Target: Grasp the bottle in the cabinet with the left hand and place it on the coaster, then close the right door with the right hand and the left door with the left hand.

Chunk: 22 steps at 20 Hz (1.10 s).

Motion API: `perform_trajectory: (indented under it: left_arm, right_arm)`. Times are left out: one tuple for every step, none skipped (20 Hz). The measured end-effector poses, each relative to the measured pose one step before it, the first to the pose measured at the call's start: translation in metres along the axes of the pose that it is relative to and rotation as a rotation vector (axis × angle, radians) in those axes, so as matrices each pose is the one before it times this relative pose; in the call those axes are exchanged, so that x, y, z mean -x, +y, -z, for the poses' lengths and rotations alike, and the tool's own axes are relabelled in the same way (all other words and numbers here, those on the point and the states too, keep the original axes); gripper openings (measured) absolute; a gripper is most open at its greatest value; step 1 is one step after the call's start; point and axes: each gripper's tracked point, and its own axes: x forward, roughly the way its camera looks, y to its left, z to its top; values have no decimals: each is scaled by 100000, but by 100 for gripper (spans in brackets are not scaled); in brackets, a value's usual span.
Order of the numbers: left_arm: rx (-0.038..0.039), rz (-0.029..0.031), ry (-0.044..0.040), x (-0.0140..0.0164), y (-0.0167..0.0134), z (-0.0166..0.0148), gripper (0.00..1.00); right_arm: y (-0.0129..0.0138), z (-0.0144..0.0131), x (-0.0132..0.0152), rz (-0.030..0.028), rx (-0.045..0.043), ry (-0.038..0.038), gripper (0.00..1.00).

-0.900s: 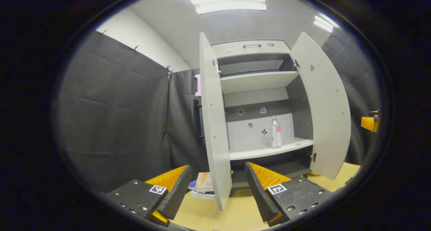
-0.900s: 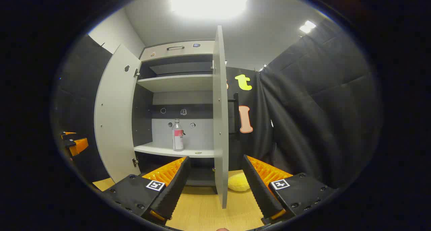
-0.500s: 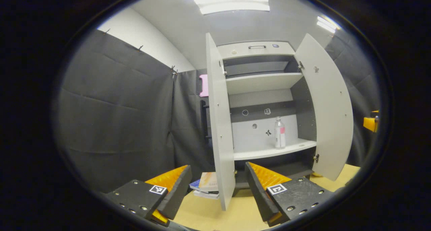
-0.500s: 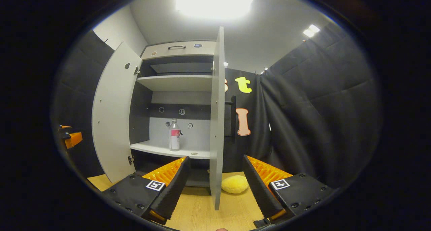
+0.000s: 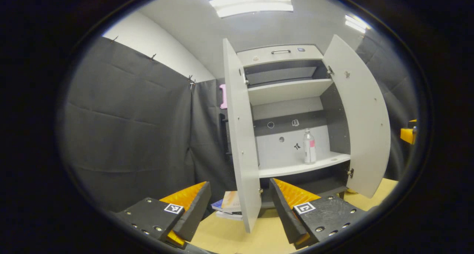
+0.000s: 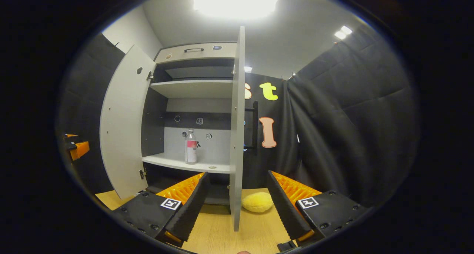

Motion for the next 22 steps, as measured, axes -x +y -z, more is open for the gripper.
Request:
perform_trajectory:
  left_arm:
    - [-383, 215, -340, -139, -282, -225, 95]
    - [-126, 363, -315, -152, -460, -233, 95]
    - [451, 636, -246, -280, -702, -135, 95]
    - [937, 938, -79, -280, -852, -138, 95]
    - [1157, 1079, -47, -242, -738, -40, 96]
    - [872, 1084, 155, -375, -878, -90, 96]
    - [550, 981, 308, -357, -799, 2, 95]
    - [284, 1547, 436, -582, -1120, -66, 95]
    - [100, 1861, -382, -720, -1062, -242, 95]
    - [-206, 1780, -73, -868, -1067, -302, 96]
    - [-262, 1770, 232, -755, -985, 8, 95]
    - [-115, 2035, -129, -964, -1126, -350, 92]
    - [205, 1949, -487, -1041, -983, -376, 96]
    - [534, 1562, -397, -1111, -898, -195, 96]
    - [768, 1901, -411, -986, -919, -161, 96]
    - [873, 2071, -334, -1065, -789, -191, 96]
    - [590, 2396, -508, -1527, -1151, 31, 96]
    - [114, 2264, -604, -1311, -814, -227, 96]
    - [-79, 1835, -576, -1456, -601, -147, 92]
    - [340, 1575, -580, -1371, -617, -169, 96]
    - [1059, 1713, -453, -1451, -594, 132, 96]
    - [1390, 1765, -176, -1415, -598, 161, 96]
  right_arm:
    - [-361, 140, -106, 154, 88, 73, 98]
    - [-349, 139, -93, 56, 214, 167, 98]
    - [-358, 262, -75, -37, 375, 271, 98]
    - [-331, 128, -124, -88, 332, 271, 98]
    - [-447, 209, -87, -85, 72, 249, 98]
    - [-315, 130, -46, -41, -416, 267, 98]
    - [-418, 243, -9, -223, -898, 182, 98]
    - [-347, 185, 71, -400, -884, -11, 98]
    - [-493, 334, 28, 345, -553, -175, 98]
    - [-574, 339, -13, 1114, -622, 740, 98]
    - [-449, 428, 64, 734, -1280, 1297, 93]
    - [-229, 106, 36, 339, -1667, 576, 98]
    - [-173, 15, -13, 296, -932, -156, 98]
    - [-427, -63, -111, 1234, -190, -306, 98]
    - [-473, 137, -132, 1446, -215, -12, 98]
    - [-274, 81, -96, 919, -654, 258, 98]
    - [-237, 161, -184, 1455, -537, 96, 98]
    - [-419, 77, -134, 1967, -374, 142, 98]
    - [-367, 166, -89, 1898, -545, 569, 98]
    - [-161, -75, -189, 1285, -490, -6, 98]
    - [-214, -62, -161, 1348, 303, -504, 98]
    - [-361, 26, -335, 1528, 956, -72, 98]
